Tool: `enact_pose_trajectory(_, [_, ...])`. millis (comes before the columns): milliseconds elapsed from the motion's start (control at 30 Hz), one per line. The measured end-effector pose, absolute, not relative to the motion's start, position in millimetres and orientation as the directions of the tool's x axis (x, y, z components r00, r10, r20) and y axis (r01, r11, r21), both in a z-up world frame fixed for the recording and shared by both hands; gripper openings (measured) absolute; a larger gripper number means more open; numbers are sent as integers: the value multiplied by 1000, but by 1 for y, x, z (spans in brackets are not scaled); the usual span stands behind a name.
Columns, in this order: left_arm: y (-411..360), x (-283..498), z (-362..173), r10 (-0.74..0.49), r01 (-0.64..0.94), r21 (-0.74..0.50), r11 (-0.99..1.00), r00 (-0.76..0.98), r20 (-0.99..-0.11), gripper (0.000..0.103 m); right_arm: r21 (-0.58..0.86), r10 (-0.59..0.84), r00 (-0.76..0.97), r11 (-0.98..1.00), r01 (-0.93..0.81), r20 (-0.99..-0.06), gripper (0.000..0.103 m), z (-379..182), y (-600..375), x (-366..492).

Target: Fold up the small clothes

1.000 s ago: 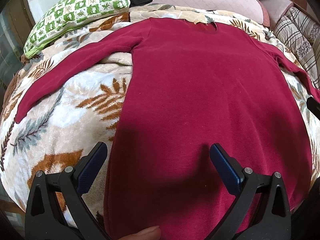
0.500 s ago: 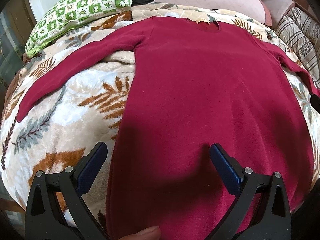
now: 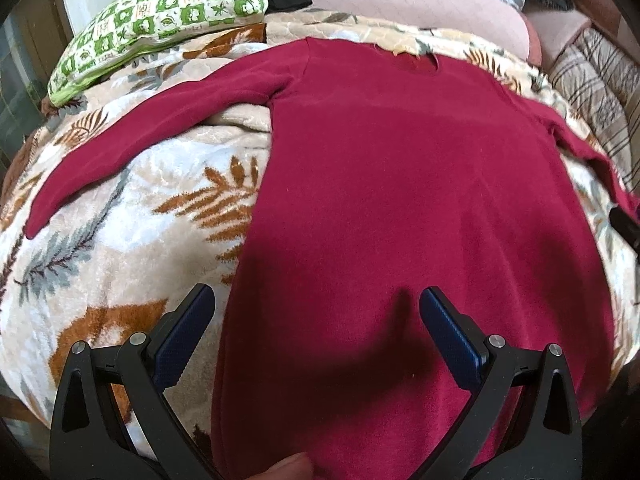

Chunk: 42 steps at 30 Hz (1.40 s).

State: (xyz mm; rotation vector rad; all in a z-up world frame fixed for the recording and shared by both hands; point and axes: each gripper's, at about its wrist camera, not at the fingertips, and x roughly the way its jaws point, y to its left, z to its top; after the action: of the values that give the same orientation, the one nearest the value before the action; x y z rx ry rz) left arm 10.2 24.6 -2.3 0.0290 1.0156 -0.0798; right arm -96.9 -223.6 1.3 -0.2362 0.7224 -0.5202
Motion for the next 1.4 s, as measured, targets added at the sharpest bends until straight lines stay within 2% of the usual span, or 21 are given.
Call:
enact_pose_trajectory(133, [41, 16, 9, -189, 84, -171, 982, 546, -816, 103, -385, -532, 629, 846, 369, -567, 103, 0, -224, -95])
enact_pose_trajectory(233, [50, 17, 17, -241, 83, -240, 967, 597, -765, 103, -386, -531, 629, 847, 366, -568, 103, 0, -224, -94])
enact_pose_trajectory(333, [52, 24, 16, -301, 90, -305, 948, 568, -766, 103, -388, -531, 631, 846, 365, -565, 103, 0, -222, -95])
enact_pose_trajectory(467, [58, 27, 35, -293, 108, -285, 952, 583, -758, 103, -388, -534, 628, 845, 368, -565, 103, 0, -223, -95])
enact_pose_trajectory(600, [111, 41, 62, -267, 13, -338, 941, 644, -717, 103, -390, -531, 629, 846, 363, -568, 103, -1, -221, -95])
enact_pose_trajectory(733, [196, 59, 57, -310, -139, -502, 854, 637, -705, 103, -391, -523, 632, 851, 351, -572, 103, -3, -219, -92])
enact_pose_trajectory(900, [290, 44, 22, -361, -315, -688, 654, 670, -649, 102, -379, -515, 639, 856, 352, -571, 103, -1, -219, -93])
enact_pose_trajectory(1033, [312, 27, 16, -368, -320, -743, 587, 712, -598, 102, -376, -509, 636, 860, 345, -580, 103, -3, -218, -90])
enact_pose_trajectory(1167, [342, 12, 8, -311, -373, -761, 531, 750, -584, 102, -385, -507, 634, 861, 333, -584, 103, -5, -216, -88])
enact_pose_trajectory(1333, [376, 22, -19, -352, -332, -870, 364, 816, -458, 102, -377, -504, 636, 863, 337, -585, 103, -4, -218, -89])
enact_pose_trajectory(1400, [381, 28, -21, -354, -299, -883, 362, 832, -427, 102, -380, -503, 635, 863, 333, -586, 103, -5, -217, -89])
